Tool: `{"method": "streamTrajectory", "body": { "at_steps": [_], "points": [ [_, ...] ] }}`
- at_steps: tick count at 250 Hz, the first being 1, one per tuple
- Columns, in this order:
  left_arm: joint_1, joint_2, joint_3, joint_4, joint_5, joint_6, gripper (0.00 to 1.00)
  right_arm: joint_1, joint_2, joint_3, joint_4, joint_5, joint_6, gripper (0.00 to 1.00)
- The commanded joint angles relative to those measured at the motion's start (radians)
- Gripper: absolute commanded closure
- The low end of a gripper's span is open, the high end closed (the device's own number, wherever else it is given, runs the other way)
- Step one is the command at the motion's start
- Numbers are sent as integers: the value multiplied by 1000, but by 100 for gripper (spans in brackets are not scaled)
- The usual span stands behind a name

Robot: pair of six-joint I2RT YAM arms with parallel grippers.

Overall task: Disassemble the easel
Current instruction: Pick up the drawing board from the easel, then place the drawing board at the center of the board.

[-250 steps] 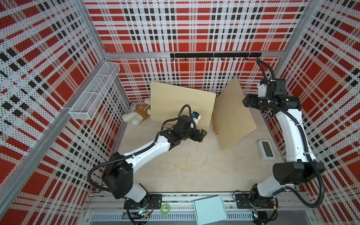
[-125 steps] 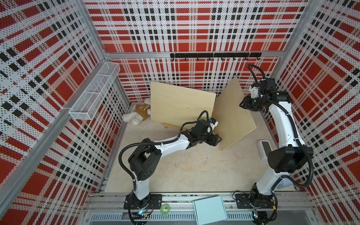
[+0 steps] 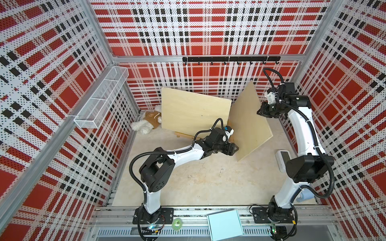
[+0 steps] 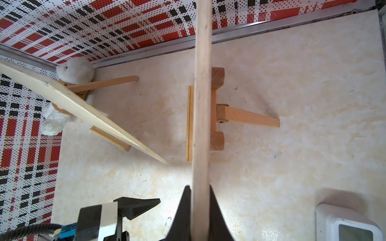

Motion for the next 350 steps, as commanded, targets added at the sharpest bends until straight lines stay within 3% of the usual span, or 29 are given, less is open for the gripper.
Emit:
{"method": "streamTrajectory", "body": {
  "at_steps": [1, 37, 101, 216, 300, 350],
  "points": [
    [10, -4, 12, 20, 11, -18, 29, 0, -21, 63, 10, -1, -29, 100],
    [20, -11, 3, 48, 32, -28, 29, 0, -74, 78, 44, 29, 9, 100],
    [60, -31, -58, 150, 80, -85, 29, 0, -249, -40, 183, 53, 64, 100],
    [60, -93, -61, 153, 99, -83, 27, 0, -433, -120, 242, 107, 119, 100],
    [54, -81, 30, 155, 201, -128, 24, 0, -573, -236, 407, 52, 158, 100],
    [60, -64, 91, 148, 212, -220, 24, 0, -620, -236, 456, 17, 181, 100]
  ]
}}
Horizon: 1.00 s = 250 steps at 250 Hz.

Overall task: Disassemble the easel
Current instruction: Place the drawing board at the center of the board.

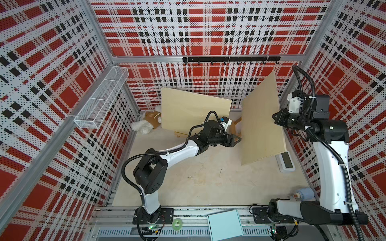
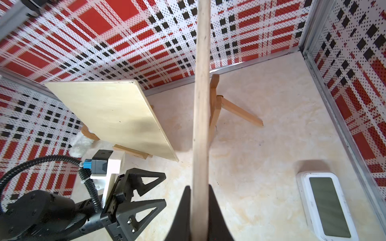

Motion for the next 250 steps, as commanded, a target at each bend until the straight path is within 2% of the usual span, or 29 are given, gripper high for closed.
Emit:
{"method": "streamTrajectory", "body": {
  "at_steps": [1, 56, 118, 200, 250],
  "points": [
    [1, 3, 50, 12, 35, -75, 24, -1, -92, 43, 360, -73, 31, 100],
    [-2, 8, 89, 9, 39, -102, 24, -1, -162, 26, 419, -78, 47, 100],
    [1, -11, 101, 3, 38, -98, 24, -1, -255, -75, 604, -118, 106, 100],
    [70, -113, 63, 25, 52, -81, 22, -1, -295, -118, 809, -289, 182, 100],
    [149, -213, -11, 108, 145, -83, 25, -1, -285, -168, 967, -417, 265, 100]
  ]
}}
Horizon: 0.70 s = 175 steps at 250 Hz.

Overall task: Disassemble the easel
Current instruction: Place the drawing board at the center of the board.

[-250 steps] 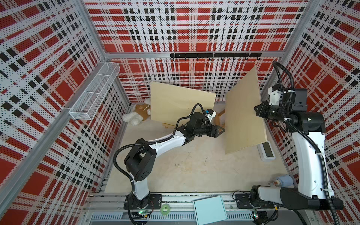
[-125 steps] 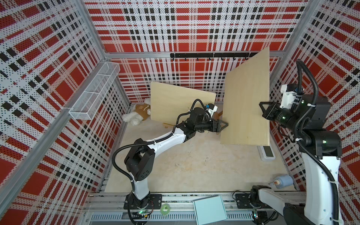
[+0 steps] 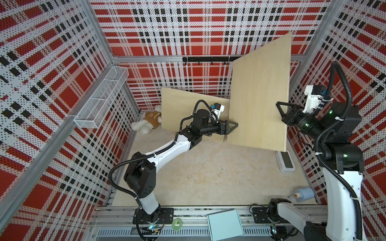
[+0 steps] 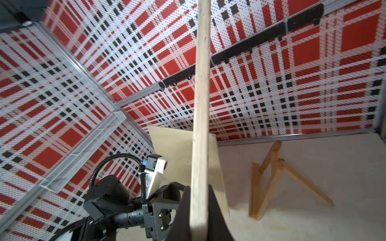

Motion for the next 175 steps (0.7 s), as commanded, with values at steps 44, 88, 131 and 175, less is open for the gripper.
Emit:
{"method": "streamTrajectory", "body": {
  "at_steps": [44, 88, 131, 175],
  "points": [
    [127, -191, -96, 91, 136, 20, 29, 5, -12, -15, 601, -240, 163, 100],
    [208, -284, -121, 94, 221, 10, 36, 6, 34, -67, 783, -323, 294, 100],
    [275, -345, -129, 92, 288, -25, 39, 6, 62, -122, 872, -347, 348, 100],
    [349, -372, -109, 113, 411, -71, 42, 8, 117, -138, 880, -387, 368, 100]
  ]
}}
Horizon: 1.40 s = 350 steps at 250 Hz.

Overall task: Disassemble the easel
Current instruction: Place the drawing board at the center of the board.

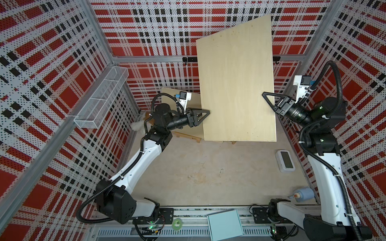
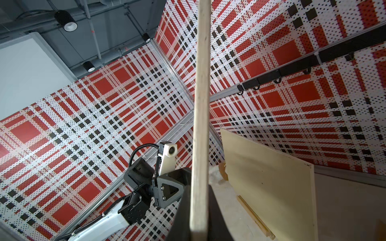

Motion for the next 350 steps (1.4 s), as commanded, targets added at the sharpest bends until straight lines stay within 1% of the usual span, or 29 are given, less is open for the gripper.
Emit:
{"method": "streamTrajectory", "body": {
  "at_steps": [1, 10, 14, 31, 64, 89, 114, 142, 154, 179, 194, 217, 237, 249, 262, 274, 284, 305, 336, 350],
  "points": [
    [46, -46, 17, 66, 136, -51, 42, 0, 15, 20, 281, -7, 25, 100],
    [51, -46, 18, 102, 162, -88, 44, 2, 23, 15, 290, -21, 28, 100],
    [79, -46, 18, 120, 171, -105, 45, 4, 26, 15, 292, -26, 29, 100],
    [100, -47, 28, 168, 200, -154, 47, 8, 35, 6, 297, -46, 23, 100],
    [117, -34, 65, 179, 225, -184, 46, 12, 59, -13, 317, -85, 56, 100],
    [133, -19, 67, 278, 231, -262, 46, 13, 68, -44, 381, -108, 109, 100],
    [141, -3, 71, 343, 230, -309, 46, 14, 67, -60, 389, -110, 113, 100],
    [140, 19, 71, 399, 213, -346, 45, 22, 76, -78, 426, -122, 144, 100],
    [141, 25, 69, 396, 195, -349, 41, 26, 80, -94, 473, -125, 181, 100],
    [142, 16, 33, 335, 111, -303, 41, 48, 93, -134, 581, -119, 263, 100],
    [136, 6, 5, 321, 72, -285, 42, 79, 104, -136, 605, -126, 280, 100],
    [128, 1, -15, 322, 61, -287, 47, 122, 113, -121, 582, -137, 257, 100],
    [131, -7, -29, 342, 67, -307, 50, 126, 113, -106, 523, -135, 219, 100],
    [134, -13, -41, 372, 74, -332, 53, 127, 110, -92, 442, -122, 170, 100],
    [144, -19, -58, 412, 81, -382, 54, 126, 108, -69, 309, -90, 92, 100],
    [161, -25, -77, 464, 85, -446, 61, 125, 110, -49, 199, -52, 37, 100],
    [175, -29, -95, 515, 91, -499, 66, 126, 116, -43, 152, -34, 21, 100],
    [195, -41, -121, 592, 98, -575, 75, 125, 134, -58, 174, -33, 53, 100],
    [198, -56, -134, 628, 102, -620, 82, 125, 162, -80, 229, -15, 129, 100],
    [199, -60, -140, 649, 100, -642, 86, 125, 178, -80, 231, -10, 147, 100]
  ]
}}
